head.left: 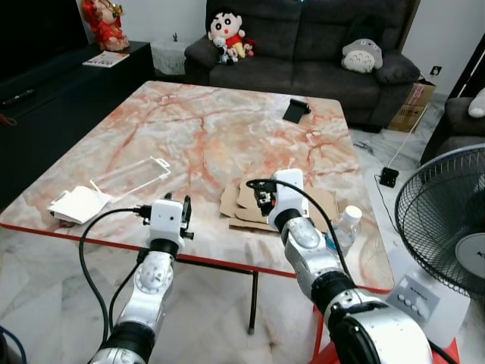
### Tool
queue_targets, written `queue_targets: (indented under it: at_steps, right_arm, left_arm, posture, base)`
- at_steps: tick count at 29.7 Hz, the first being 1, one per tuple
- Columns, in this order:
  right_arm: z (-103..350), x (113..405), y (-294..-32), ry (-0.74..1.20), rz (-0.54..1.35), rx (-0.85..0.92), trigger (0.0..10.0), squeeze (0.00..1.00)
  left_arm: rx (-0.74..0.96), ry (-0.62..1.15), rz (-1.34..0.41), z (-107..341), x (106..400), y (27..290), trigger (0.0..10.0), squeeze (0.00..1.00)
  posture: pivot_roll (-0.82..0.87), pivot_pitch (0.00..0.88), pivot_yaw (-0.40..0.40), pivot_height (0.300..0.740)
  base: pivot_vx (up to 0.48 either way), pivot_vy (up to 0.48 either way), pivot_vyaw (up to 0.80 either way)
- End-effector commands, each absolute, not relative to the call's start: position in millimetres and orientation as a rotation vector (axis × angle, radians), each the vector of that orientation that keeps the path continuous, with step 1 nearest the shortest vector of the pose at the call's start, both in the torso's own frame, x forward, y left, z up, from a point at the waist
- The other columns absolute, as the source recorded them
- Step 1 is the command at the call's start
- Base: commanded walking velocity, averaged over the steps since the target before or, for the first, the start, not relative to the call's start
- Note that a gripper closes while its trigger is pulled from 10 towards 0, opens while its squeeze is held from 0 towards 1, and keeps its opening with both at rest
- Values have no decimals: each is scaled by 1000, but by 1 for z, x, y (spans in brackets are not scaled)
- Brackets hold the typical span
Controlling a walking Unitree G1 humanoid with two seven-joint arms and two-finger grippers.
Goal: Picking trash to rubbish bin
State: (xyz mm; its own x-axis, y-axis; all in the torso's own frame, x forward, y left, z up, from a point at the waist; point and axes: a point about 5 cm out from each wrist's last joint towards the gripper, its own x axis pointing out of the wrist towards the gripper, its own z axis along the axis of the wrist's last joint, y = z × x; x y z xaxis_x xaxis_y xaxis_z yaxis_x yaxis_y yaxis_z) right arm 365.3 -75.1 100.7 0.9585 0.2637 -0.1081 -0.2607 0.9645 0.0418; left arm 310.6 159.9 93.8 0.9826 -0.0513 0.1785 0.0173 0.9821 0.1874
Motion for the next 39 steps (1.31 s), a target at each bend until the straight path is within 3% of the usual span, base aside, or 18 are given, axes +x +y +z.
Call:
queue_targets:
  at_steps: [1, 6, 17, 29, 39]
  right_arm:
    - [105, 369, -79, 113, 243, 10, 10000, 0]
    - [103, 369, -80, 127, 224, -5, 10000, 0]
    - [77, 358, -77, 279, 240, -83, 10000, 0]
    - [48, 335, -66, 361, 350, -71, 10000, 0]
    - [50, 330, -65, 302, 426, 50, 10000, 0]
  left_arm:
    - [197, -190, -42, 98, 308, 163, 10000, 0]
    - [209, -184, -67, 102, 292, 166, 10000, 0]
    - [219, -175, -183, 119, 270, 144, 10000, 0]
    - [200, -174, -237, 138, 274, 135, 10000, 0]
    - [175, -178, -276, 144, 285, 125, 10000, 0]
  posture:
    - [112, 38, -49, 740]
    - [144, 82, -48, 740]
    - [184, 145, -45, 740]
    - [162, 151, -30, 740]
    - [108, 122, -24, 740]
  base:
    - [0, 0, 0]
    - [0, 0, 0]
    - [0, 0, 0]
    - [0, 0, 0]
    - [0, 0, 0]
